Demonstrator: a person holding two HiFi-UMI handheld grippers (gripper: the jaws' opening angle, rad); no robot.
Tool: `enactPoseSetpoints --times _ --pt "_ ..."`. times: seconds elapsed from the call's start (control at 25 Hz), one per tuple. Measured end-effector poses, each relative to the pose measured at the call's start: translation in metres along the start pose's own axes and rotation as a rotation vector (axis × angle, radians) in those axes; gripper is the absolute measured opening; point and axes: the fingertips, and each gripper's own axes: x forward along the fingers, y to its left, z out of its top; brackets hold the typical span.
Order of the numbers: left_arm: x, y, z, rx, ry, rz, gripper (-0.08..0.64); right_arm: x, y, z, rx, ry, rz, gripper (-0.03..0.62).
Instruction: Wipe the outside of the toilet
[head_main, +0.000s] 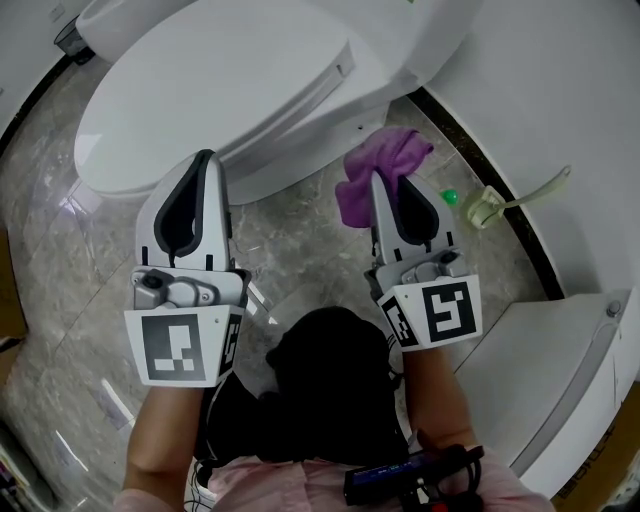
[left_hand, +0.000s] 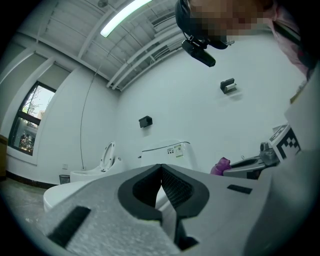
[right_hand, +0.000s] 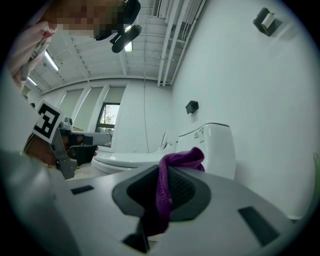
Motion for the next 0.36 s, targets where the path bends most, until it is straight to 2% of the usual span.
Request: enactPoseSetpoints --times 0.36 --pt "0.0060 -0.0071 -0.0008 0.005 -0.002 -0.009 0.007 0.0021 -0.0025 -0.0044 0.008 -0.002 0.009 0.055"
